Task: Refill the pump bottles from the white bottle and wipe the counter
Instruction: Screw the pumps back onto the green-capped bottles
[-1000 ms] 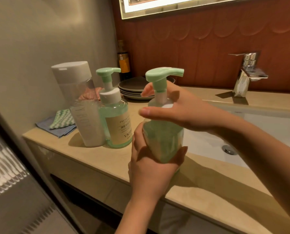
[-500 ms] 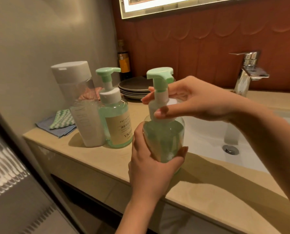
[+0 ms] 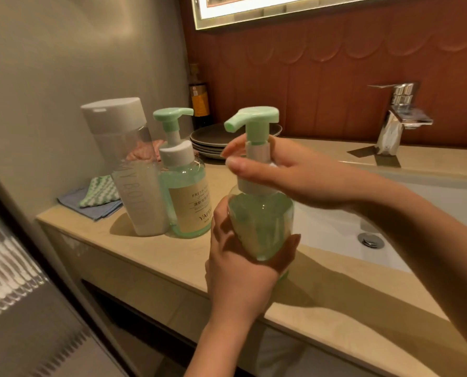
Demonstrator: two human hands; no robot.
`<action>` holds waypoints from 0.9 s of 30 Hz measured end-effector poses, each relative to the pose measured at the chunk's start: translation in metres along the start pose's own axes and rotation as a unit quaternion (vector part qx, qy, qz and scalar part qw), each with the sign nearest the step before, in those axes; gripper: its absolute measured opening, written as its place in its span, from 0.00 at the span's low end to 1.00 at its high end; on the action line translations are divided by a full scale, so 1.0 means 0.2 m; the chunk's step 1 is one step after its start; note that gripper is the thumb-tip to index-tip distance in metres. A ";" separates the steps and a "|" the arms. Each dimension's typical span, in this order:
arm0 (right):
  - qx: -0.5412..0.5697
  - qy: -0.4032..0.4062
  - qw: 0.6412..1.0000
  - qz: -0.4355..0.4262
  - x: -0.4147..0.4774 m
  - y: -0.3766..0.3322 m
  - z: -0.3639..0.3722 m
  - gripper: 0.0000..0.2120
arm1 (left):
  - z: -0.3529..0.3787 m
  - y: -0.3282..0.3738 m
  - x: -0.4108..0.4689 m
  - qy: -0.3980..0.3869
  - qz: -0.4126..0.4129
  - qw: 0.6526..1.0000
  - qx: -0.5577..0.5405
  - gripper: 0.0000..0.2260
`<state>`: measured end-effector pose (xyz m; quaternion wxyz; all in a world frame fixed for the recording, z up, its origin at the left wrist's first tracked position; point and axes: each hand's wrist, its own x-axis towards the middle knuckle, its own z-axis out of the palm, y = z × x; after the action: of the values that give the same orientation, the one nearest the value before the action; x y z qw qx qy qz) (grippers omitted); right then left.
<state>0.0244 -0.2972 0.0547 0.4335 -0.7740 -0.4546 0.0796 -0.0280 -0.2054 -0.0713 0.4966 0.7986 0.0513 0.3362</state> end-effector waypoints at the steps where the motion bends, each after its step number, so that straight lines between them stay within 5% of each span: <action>1: 0.030 -0.042 0.999 0.013 -0.01 0.00 -0.02 0.15 | 0.00 0.00 0.00 0.000 -0.002 1.000 0.000 0.41; 9: 0.041 -0.118 0.991 0.046 -0.01 0.07 -0.15 0.22 | -0.01 0.01 -0.01 -0.021 -0.017 0.999 0.020 0.38; 14: -0.013 0.003 1.000 0.010 0.01 0.04 -0.12 0.20 | 0.00 -0.01 -0.01 -0.012 -0.025 0.999 0.034 0.46; 18: -0.157 0.121 0.980 -0.005 0.04 0.05 -0.01 0.22 | 0.00 0.00 -0.01 -0.003 -0.019 0.999 0.033 0.44; 21: -0.133 0.166 0.977 -0.008 0.05 0.06 0.05 0.22 | 0.00 0.01 -0.01 -0.001 -0.014 0.999 0.029 0.43; 24: -0.057 0.095 0.994 -0.007 0.03 0.04 0.03 0.27 | 0.00 0.01 -0.01 -0.004 -0.014 1.000 0.023 0.41; 27: 0.048 -0.039 0.998 0.026 -0.01 0.04 -0.03 0.21 | 0.00 0.00 -0.01 -0.005 -0.016 1.000 0.014 0.41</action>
<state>0.0328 -0.3041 0.0522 0.4498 -0.7601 -0.4465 0.1431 -0.0299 -0.2058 -0.0710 0.4907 0.8063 0.0659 0.3237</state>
